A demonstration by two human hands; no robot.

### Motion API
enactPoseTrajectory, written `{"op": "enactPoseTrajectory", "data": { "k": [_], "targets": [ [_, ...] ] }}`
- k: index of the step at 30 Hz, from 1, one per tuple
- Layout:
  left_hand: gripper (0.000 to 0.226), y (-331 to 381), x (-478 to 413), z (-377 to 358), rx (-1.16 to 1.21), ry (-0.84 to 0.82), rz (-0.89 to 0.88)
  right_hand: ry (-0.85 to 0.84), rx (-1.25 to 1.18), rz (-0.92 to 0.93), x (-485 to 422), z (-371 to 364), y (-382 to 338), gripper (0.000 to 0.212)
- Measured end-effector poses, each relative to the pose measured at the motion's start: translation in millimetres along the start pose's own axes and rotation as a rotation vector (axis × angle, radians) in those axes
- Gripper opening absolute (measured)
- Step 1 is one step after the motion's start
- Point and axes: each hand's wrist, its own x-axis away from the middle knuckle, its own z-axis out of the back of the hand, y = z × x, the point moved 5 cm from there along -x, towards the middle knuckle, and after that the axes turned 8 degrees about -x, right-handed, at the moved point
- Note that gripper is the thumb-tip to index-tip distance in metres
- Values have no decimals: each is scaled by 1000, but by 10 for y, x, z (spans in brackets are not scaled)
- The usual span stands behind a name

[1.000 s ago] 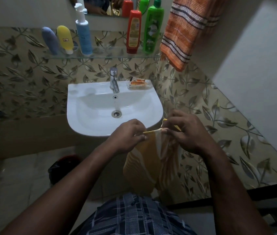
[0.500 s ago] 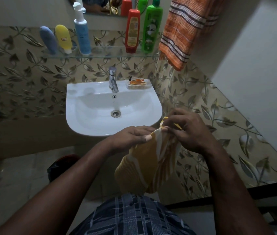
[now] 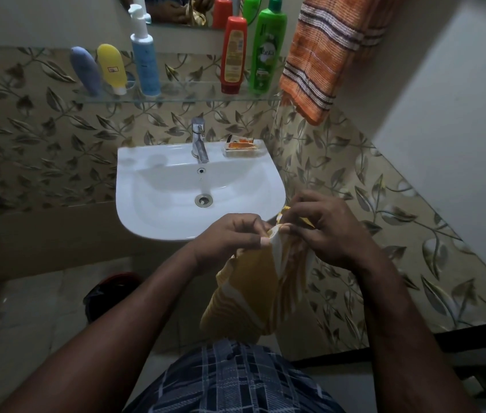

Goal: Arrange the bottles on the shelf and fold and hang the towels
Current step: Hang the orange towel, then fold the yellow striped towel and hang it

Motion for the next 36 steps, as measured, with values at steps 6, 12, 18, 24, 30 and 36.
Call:
{"op": "enactPoseTrajectory", "data": {
  "k": [6,12,18,24,30,36],
  "targets": [
    [36,-16,53,103,-515,199,-110,20,-2,-15,-19,32,6,6],
    [35,-171,74,187,-701,254,-80,37,13,-32,-36,85,21,7],
    [12,-266,104,252,-310,236,46,53,5,-43,-43,122,39,7],
    [17,-274,160,256,-63,275,59,89,-18,-57,-35,205,67,8],
    [11,-231,184,332,-350,459,-48,105,-14,-57,-18,192,70,7],
    [12,-182,244,343,-443,572,-75,115,-11,-68,-4,209,101,6]
  ]
}}
